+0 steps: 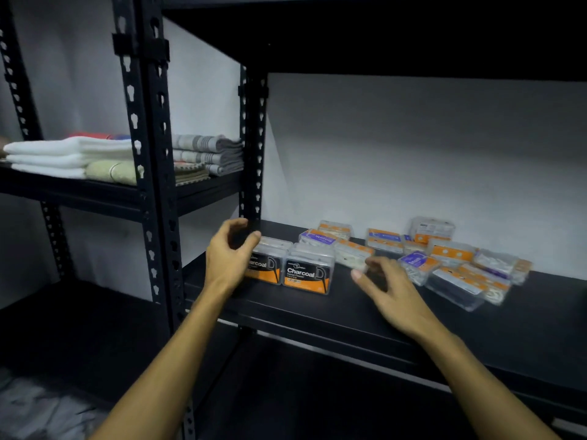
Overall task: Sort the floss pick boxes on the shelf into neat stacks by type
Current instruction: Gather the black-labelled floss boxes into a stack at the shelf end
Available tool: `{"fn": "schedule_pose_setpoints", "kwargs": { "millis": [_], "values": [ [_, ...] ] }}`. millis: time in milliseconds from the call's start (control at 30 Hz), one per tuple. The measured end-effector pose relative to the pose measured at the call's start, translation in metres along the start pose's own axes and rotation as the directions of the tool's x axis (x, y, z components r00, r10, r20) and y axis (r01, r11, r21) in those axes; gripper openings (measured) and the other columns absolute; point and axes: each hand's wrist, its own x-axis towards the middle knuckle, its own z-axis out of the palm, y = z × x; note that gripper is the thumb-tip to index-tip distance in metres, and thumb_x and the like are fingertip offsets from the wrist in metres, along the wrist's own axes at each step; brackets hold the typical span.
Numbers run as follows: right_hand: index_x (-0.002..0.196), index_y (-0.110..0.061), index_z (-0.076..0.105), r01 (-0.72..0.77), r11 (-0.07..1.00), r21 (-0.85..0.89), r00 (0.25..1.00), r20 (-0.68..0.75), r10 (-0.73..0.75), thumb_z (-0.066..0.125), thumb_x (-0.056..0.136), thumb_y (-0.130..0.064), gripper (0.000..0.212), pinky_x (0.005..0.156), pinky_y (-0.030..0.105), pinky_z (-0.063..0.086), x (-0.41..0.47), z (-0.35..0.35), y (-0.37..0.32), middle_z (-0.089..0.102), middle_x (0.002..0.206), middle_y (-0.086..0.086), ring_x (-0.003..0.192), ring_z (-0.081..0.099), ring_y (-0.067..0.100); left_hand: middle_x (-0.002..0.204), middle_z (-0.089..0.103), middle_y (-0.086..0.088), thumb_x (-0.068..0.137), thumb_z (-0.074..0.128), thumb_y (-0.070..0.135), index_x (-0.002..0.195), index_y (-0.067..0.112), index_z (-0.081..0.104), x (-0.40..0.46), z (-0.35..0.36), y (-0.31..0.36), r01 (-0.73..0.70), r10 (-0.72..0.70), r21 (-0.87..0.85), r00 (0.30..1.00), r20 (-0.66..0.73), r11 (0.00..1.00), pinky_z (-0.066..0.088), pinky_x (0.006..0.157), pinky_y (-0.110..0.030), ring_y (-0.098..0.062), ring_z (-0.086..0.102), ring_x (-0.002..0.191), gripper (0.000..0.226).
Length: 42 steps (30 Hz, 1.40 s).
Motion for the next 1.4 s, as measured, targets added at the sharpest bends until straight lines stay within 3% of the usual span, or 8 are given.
{"fn": "schedule_pose_setpoints", "kwargs": {
  "millis": [100,233,467,600,767,1000,1167,1400],
  "values": [
    [0.131,-0.027,0.05,0.004,0.97,-0.241,1.0,0.024,0.002,0.061,0.086,-0.06,0.057,0.109,0.039,0.038,-0.013,-0.02,0.017,0.048,0.129,-0.002,0.129,0.041,0.016,0.119,0.061,0.014,0.08,0.073,0.033,0.119,0.026,0.062,-0.019,0.017,0.026,-0.323,0.307,0.282,0.946,0.1,0.903,0.045,0.1,-0.032,-0.005,0.054,0.113,0.042],
    [0.129,-0.025,0.054,-0.012,0.913,-0.408,1.0,0.009,0.018,0.056,0.088,-0.063,0.056,0.106,0.039,0.037,-0.032,-0.036,0.034,0.047,0.122,-0.005,0.123,0.04,0.016,0.126,0.059,0.013,0.081,0.069,0.037,0.123,0.026,0.06,-0.045,0.067,0.081,-0.575,0.477,0.3,0.81,0.341,0.761,0.033,0.104,-0.025,-0.006,0.047,0.12,0.045],
    [0.137,-0.022,0.048,-0.102,0.832,-0.546,0.974,-0.225,-0.028,0.063,0.085,-0.055,0.063,0.112,0.041,0.031,-0.042,-0.069,0.062,0.04,0.146,0.002,0.137,0.031,0.024,0.127,0.062,0.0,0.086,0.062,0.029,0.124,0.019,0.059,-0.067,0.183,0.091,-0.585,0.349,0.231,0.707,0.615,0.777,0.042,0.103,-0.033,-0.019,0.053,0.121,0.039],
    [0.147,-0.025,0.038,-0.18,0.83,-0.528,0.962,-0.272,0.036,0.064,0.085,-0.054,0.073,0.107,0.04,0.033,-0.046,-0.099,0.087,0.039,0.149,-0.002,0.136,0.032,0.023,0.141,0.053,-0.01,0.09,0.058,0.022,0.139,0.01,0.049,-0.053,0.226,0.078,-0.617,0.252,0.407,0.709,0.659,0.673,0.039,0.107,-0.037,-0.028,0.046,0.132,0.05],
    [0.143,-0.021,0.046,-0.178,0.849,-0.497,0.966,-0.251,0.055,0.063,0.087,-0.052,0.066,0.108,0.036,0.032,-0.042,-0.104,0.102,0.042,0.146,-0.002,0.134,0.033,0.021,0.161,0.027,-0.011,0.098,0.046,0.041,0.155,0.007,0.02,-0.036,0.254,0.051,-0.583,0.02,0.614,0.734,0.679,0.532,0.017,0.122,-0.045,-0.027,0.02,0.15,0.071],
    [0.11,-0.015,0.057,-0.172,0.868,-0.465,0.949,-0.315,0.019,0.074,0.082,-0.039,0.04,0.095,0.037,0.04,-0.033,-0.102,0.103,0.051,0.12,0.006,0.118,0.044,0.028,0.12,0.065,-0.004,0.096,0.047,0.05,0.12,0.016,0.06,-0.05,0.248,0.057,-0.683,0.209,0.659,0.727,0.654,0.315,0.018,0.12,-0.047,-0.024,0.056,0.12,0.044],
    [0.089,-0.022,0.045,-0.146,0.924,-0.353,0.952,-0.305,0.034,0.081,0.078,-0.035,0.039,0.078,0.032,0.037,-0.044,-0.109,0.1,0.054,0.103,-0.002,0.1,0.053,0.025,0.123,0.06,-0.007,0.095,0.055,0.046,0.121,0.017,0.064,-0.066,0.235,0.069,-0.683,0.267,0.641,0.728,0.631,0.349,0.032,0.106,-0.036,-0.027,0.053,0.117,0.04],
    [0.107,-0.022,0.06,-0.11,0.978,-0.178,0.968,-0.244,0.064,0.086,0.072,-0.036,0.045,0.084,0.02,0.036,-0.069,-0.122,0.093,0.052,0.112,-0.008,0.104,0.051,0.009,0.109,0.051,-0.006,0.097,0.059,0.031,0.112,0.013,0.067,-0.094,0.212,0.074,-0.666,0.338,0.427,0.708,0.62,0.612,0.045,0.075,-0.035,-0.027,0.058,0.098,0.025]
  ]
}}
